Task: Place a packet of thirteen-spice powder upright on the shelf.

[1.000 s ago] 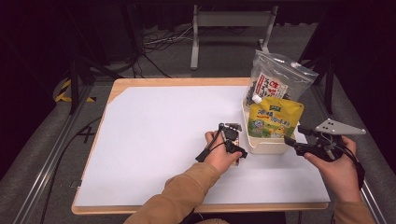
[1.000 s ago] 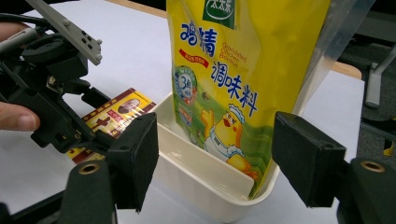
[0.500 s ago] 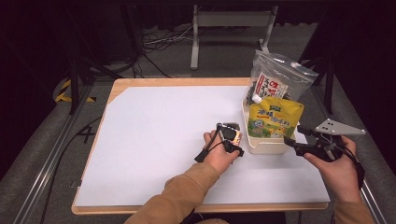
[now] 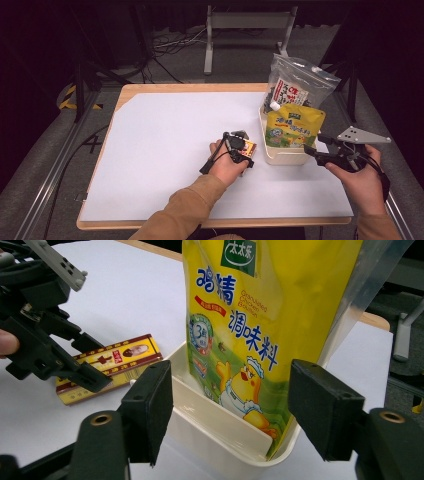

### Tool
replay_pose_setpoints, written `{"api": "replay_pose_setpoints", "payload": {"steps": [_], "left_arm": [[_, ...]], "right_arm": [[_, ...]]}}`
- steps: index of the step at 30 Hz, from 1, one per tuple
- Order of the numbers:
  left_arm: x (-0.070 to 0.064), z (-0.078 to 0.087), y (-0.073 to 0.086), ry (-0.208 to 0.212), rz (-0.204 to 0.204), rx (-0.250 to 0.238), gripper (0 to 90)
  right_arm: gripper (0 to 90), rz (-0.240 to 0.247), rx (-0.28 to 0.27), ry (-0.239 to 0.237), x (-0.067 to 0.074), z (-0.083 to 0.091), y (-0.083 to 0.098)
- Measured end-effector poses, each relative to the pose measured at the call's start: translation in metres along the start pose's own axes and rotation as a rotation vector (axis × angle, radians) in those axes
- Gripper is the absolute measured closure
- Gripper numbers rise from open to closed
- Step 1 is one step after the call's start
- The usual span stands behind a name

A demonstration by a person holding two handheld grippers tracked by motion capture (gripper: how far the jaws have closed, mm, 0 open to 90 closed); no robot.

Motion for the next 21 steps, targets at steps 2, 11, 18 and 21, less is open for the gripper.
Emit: {"api": "replay_pose_setpoints", "payload": {"steps": [2, 11, 18, 21], "left_arm": [[0.004, 0.006, 0.003, 0.005, -0.002, -0.011, 32.5], [0.011, 0.033, 0.01, 0.062, -0.047, -0.138, 32.5], [0.022, 0.052, 0.015, 0.103, -0.051, -0.299, 32.5], [0.024, 0.059, 0.016, 0.113, -0.06, -0.351, 32.4]], "right_arm": [[36.8, 0.004, -0.001, -0.001, 0.0, 0.0, -0.001], [39.9, -0.003, -0.035, -0.034, 0.006, -0.002, -0.005], [42.7, 0.018, -0.07, -0.048, 0.013, 0.0, -0.01], [44.1, 0.01, -0.096, -0.052, 0.016, 0.002, -0.014]]}}
Point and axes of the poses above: each handheld gripper's, and its own axes: z roughly backward along the jaws, y roughly out of its underside, x roughly to its left, the point moved 8 cm from there along -z, roughly forward along the jaws, and after that the axes turned 3 degrees about z, right-handed, at the moved point
